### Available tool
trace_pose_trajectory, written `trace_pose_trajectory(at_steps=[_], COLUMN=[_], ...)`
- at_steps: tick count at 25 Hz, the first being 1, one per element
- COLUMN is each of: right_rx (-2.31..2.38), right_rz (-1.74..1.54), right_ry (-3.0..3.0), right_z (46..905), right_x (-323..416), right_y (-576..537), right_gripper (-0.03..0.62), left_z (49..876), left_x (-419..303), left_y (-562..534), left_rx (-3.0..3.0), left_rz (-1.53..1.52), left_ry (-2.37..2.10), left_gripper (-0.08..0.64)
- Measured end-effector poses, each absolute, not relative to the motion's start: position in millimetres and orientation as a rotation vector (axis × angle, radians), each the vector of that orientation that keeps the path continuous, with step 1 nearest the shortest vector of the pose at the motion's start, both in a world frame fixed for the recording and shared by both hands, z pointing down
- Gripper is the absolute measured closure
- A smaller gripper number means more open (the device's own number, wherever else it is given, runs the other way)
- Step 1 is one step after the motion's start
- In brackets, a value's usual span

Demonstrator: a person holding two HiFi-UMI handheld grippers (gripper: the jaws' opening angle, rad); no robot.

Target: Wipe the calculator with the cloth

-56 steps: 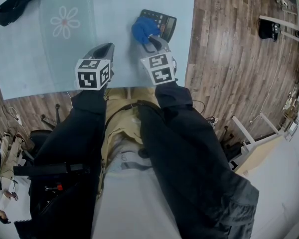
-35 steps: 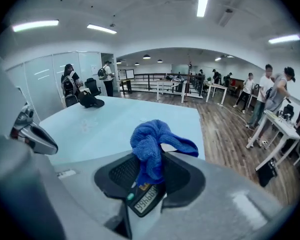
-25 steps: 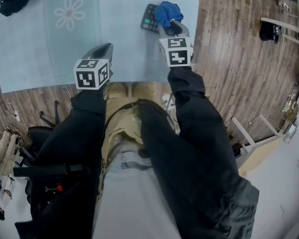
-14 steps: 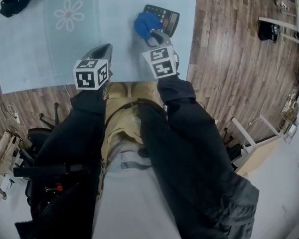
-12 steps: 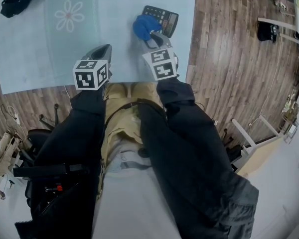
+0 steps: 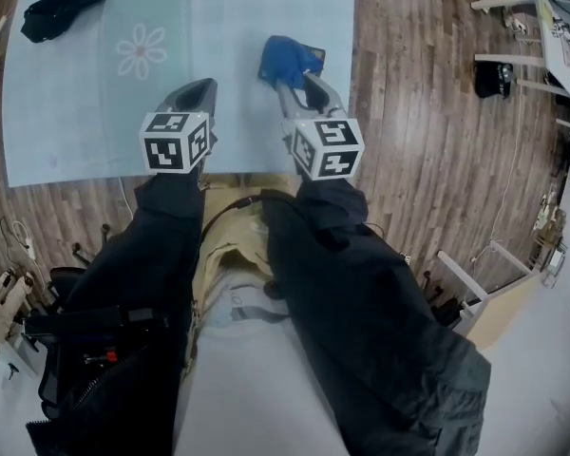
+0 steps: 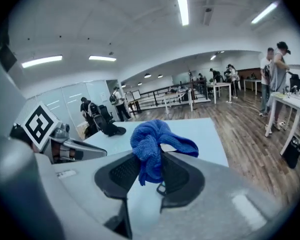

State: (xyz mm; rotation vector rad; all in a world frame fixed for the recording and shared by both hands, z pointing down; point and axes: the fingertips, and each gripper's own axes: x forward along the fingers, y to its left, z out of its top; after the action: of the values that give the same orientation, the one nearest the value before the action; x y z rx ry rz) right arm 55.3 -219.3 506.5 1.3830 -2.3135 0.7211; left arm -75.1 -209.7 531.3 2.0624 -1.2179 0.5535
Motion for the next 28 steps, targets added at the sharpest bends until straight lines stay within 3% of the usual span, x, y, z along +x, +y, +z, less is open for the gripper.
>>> trace_pose_trajectory(at_steps=[15,28], right_rx=[1.751,1.774], right_rz=[0.214,0.050], right_ry=[-2.587,-2.610], right_z=[260.6,224.8], right_x=[75.0,71.7], right_y=[-212.0,-204.5], right_gripper=[0.468,0.469], left_z=[262.5,234.5], left_x=[-47.8,-51.4], left_y=[-245.9,-242.1], left_rx=[2.572,2.597], left_rz=[0.071,0.000], left_ry=[-1.524,-1.577], left_gripper=[0.561,0.561])
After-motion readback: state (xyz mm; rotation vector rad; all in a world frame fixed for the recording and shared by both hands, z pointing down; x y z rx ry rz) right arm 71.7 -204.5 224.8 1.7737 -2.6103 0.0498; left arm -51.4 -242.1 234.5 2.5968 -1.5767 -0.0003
